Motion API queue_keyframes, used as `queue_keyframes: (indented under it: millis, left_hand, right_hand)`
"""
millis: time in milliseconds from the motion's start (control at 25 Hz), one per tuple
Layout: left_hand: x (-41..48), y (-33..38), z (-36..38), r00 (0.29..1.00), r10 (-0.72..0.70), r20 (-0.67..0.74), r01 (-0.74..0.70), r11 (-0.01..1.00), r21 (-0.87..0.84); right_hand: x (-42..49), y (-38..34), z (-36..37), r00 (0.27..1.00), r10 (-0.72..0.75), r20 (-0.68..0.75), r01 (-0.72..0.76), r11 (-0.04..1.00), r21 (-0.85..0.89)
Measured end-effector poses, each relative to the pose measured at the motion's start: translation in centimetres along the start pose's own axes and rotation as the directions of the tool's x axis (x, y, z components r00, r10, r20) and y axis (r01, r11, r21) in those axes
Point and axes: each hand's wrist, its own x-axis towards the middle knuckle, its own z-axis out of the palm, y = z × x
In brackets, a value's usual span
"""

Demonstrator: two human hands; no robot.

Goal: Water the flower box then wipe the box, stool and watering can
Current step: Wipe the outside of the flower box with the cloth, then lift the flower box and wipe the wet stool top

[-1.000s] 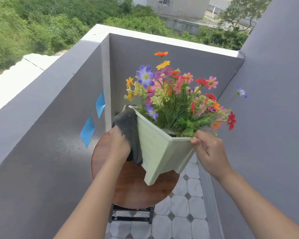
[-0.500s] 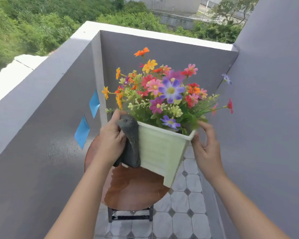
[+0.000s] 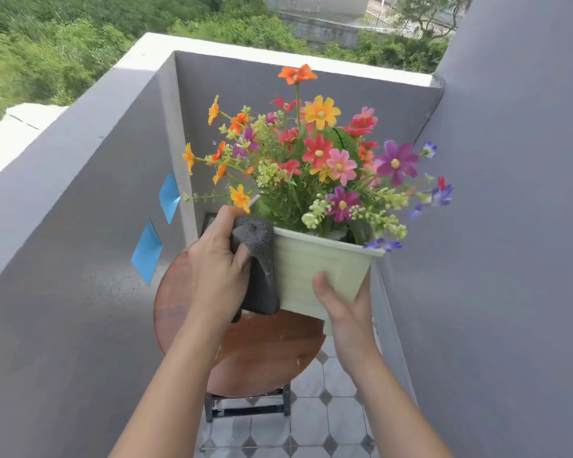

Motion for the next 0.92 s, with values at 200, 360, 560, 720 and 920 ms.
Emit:
queue_keyframes:
  millis: [200, 360, 560, 720, 920]
  left_hand:
    - [1.4, 3.2, -1.8, 0.997, 0.025, -0.071, -0.039, 0.978, -0.205]
    - [2.0, 4.5, -2.2, 0.989, -0.089, 0.121, 0.114, 0.968, -0.224]
    - [2.4, 4.1, -1.8, 0.996, 0.003, 0.092, 0.024, 0.957, -0.29]
    - [2.6, 0.7, -0.5, 0.954, -0.104, 0.282, 0.169, 0.962, -0.216]
    - [1.8, -3.5, -1.2, 0.945, -0.201, 0.259, 0.188, 0.979, 0.073]
  right_hand:
    - [0.7, -2.9, 1.1, 0.985, -0.085, -0.148, 0.101, 0.989, 0.106]
    - [1.7, -5.5, 0.6, 0.971, -0.171, -0.168, 0.192, 0.974, 0.119]
    - [1.7, -5.9, 0.0, 0.96, -0.201, -0.194, 0.226, 0.967, 0.118]
    - [1.8, -5.7, -0.5, 0.944, -0.241, -0.227, 0.275, 0.952, 0.132]
    - [2.6, -5.3, -1.8, 0.933, -0.26, -0.251, 0.288, 0.954, 0.081]
